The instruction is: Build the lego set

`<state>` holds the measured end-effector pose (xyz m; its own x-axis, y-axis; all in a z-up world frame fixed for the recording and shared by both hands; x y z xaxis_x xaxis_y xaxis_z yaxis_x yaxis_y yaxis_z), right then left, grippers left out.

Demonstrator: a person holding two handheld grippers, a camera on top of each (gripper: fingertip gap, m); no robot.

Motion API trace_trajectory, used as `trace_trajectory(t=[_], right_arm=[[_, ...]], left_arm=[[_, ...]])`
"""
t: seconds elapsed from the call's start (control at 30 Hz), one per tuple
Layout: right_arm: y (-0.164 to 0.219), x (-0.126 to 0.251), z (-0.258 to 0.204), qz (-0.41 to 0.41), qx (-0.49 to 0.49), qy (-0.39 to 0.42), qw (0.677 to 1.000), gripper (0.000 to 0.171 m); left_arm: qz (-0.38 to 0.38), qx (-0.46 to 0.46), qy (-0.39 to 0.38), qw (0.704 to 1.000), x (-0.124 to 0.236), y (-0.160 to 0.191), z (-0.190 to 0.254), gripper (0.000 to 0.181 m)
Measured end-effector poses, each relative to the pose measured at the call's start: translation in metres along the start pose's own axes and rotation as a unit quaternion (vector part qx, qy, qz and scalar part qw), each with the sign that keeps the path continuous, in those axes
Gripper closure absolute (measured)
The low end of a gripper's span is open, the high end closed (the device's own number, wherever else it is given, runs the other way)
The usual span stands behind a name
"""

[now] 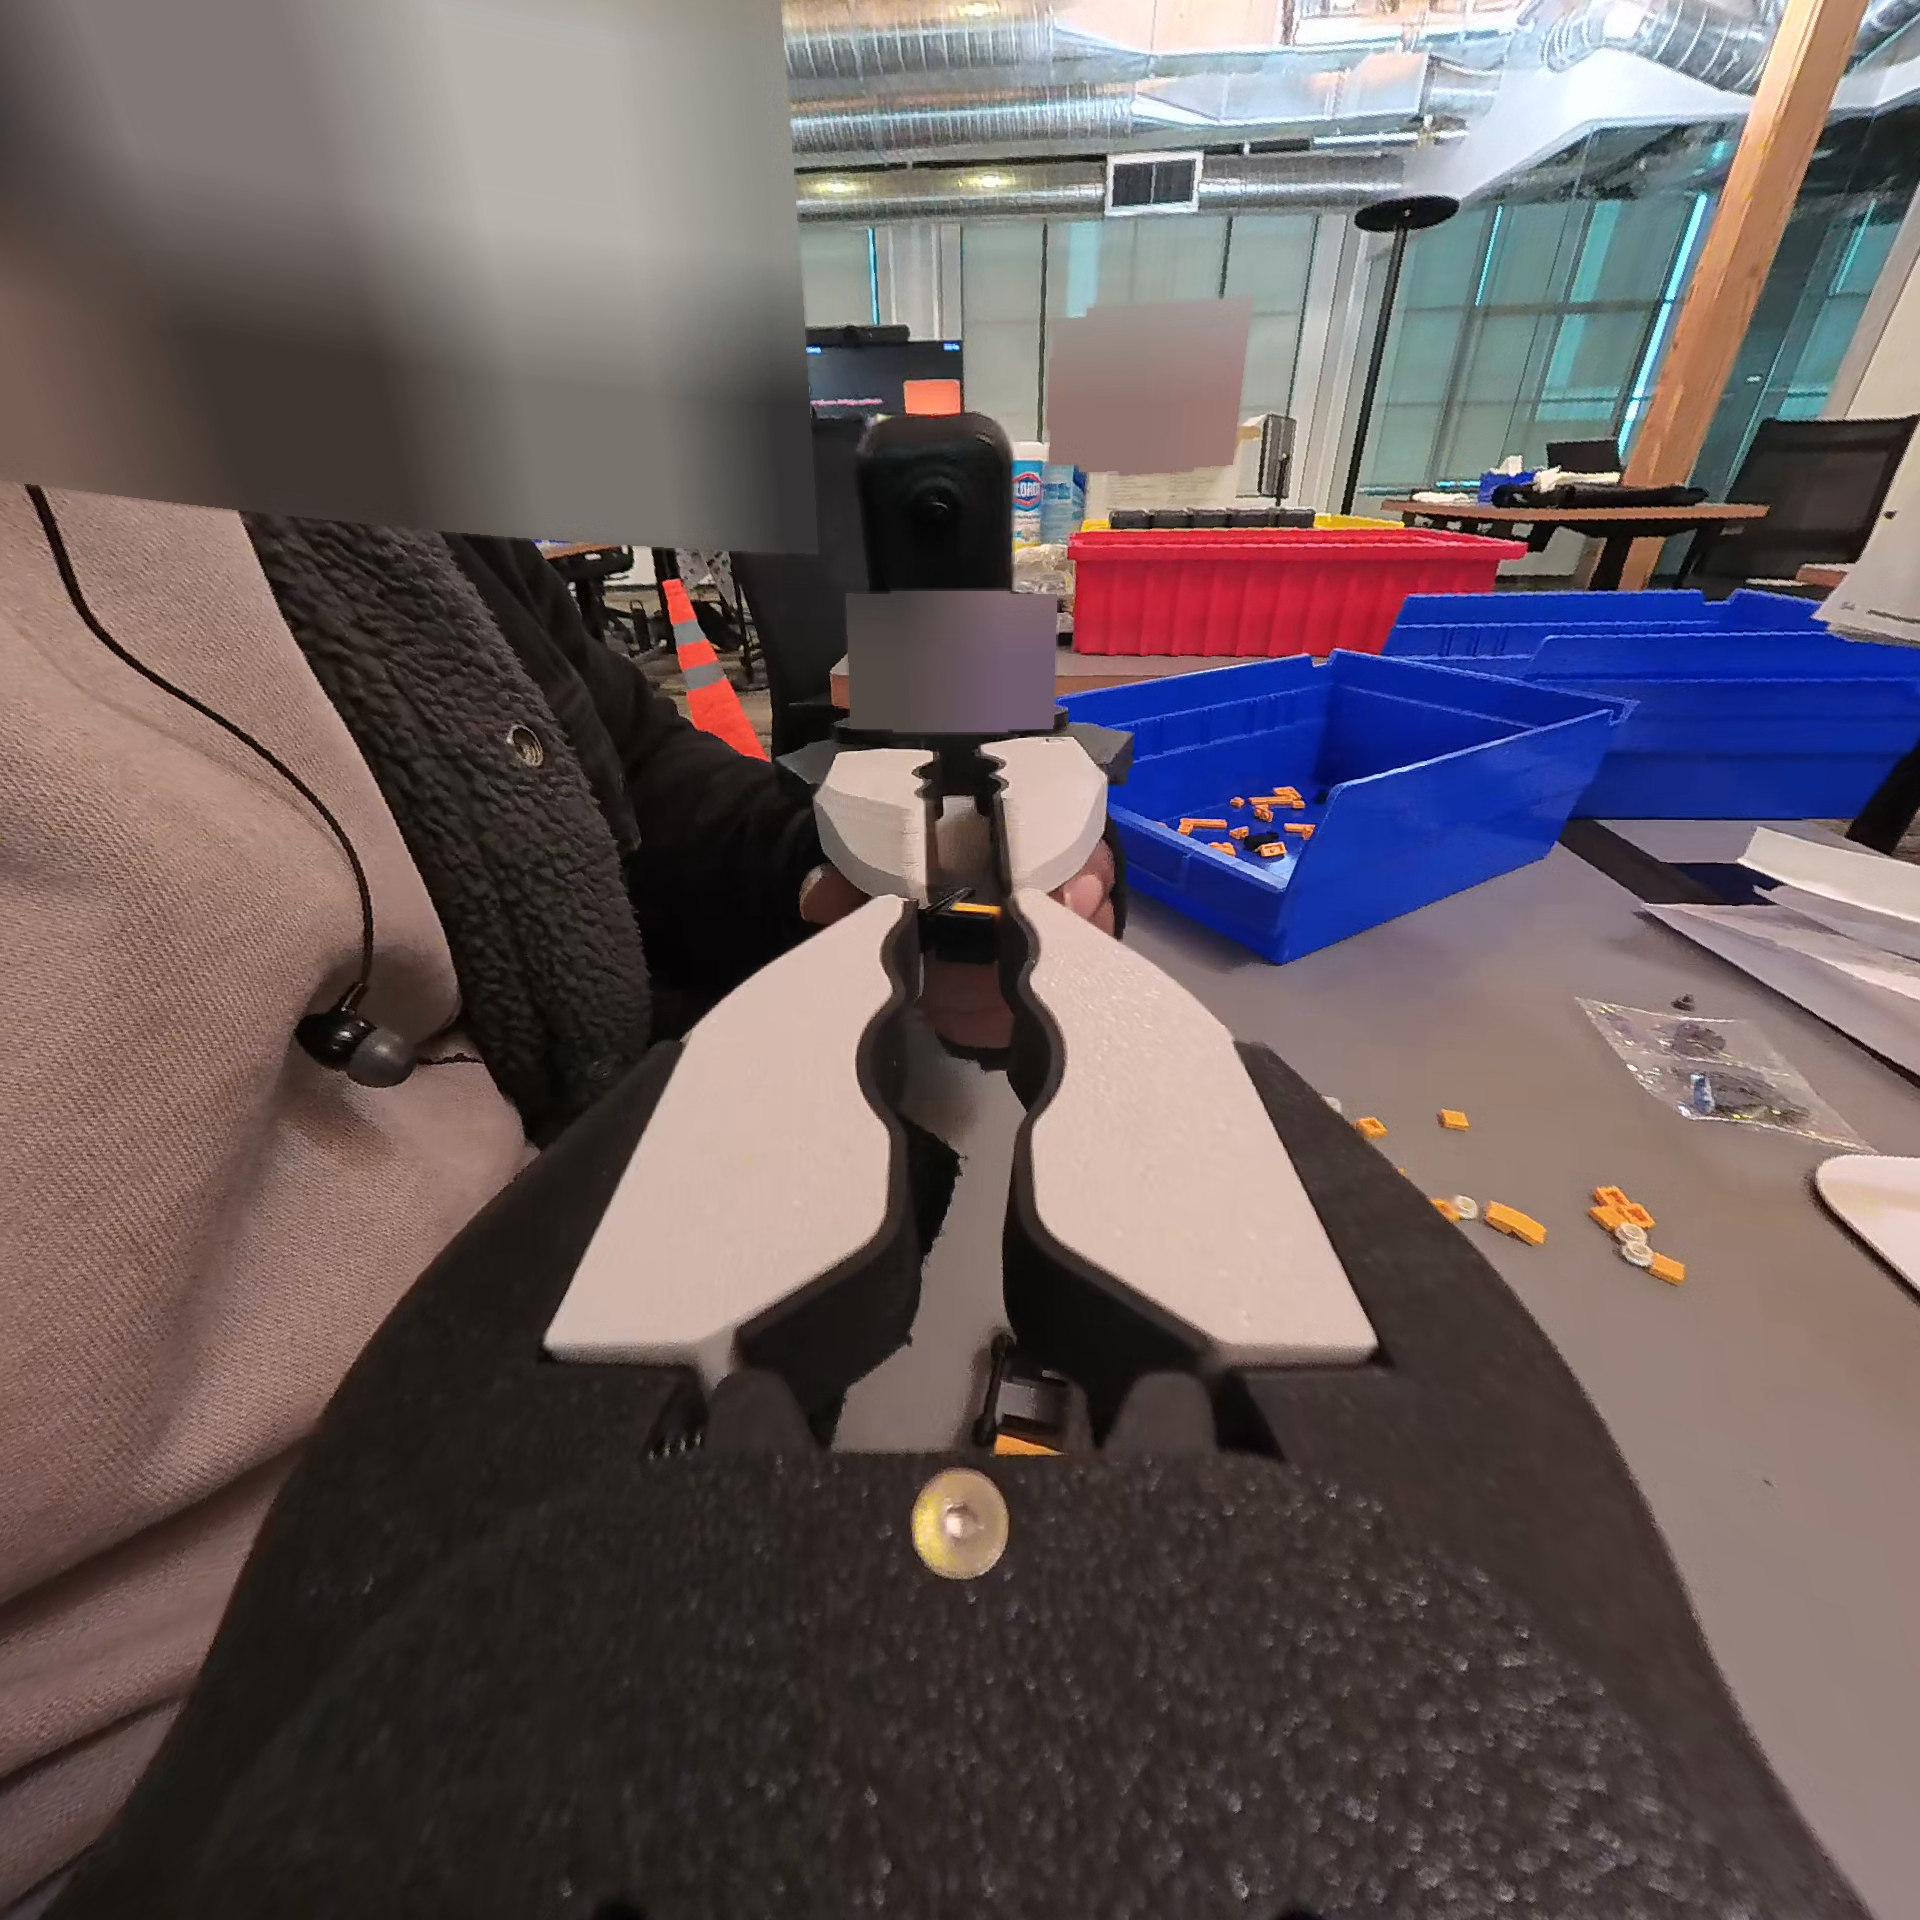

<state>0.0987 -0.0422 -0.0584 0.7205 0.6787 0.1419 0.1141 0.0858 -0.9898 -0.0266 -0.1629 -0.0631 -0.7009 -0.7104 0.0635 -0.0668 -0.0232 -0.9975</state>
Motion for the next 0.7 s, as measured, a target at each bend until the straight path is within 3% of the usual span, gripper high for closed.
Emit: trace_trajectory(t=[0.33, 0.7], right_arm=[[0.0021, -0.0009, 0.0003, 0.007, -0.033, -0.030, 0.999, 0.157], [-0.0041, 0.0000, -0.0002, -0.006, -0.024, 0.016, 1.000, 0.156]], left_arm=[[-0.002, 0.030, 0.035, 0.999, 0.0004, 0.0008, 0.0014, 0.175], [0.008, 0.040, 0.008, 0.999, 0.0023, -0.0009, -0.0021, 0.176]])
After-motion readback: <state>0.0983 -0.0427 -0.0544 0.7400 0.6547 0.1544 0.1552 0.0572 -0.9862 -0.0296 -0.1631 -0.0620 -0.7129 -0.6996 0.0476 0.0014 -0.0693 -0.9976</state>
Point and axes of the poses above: each gripper's, where its closed fingertips meet, x back along the fingers, y out of its underside, z = x × y across the jaws, the point moved 9 cm from there along x, back along the fingers, and after that the axes turned 11 degrees about -z, right-handed, at the moved point
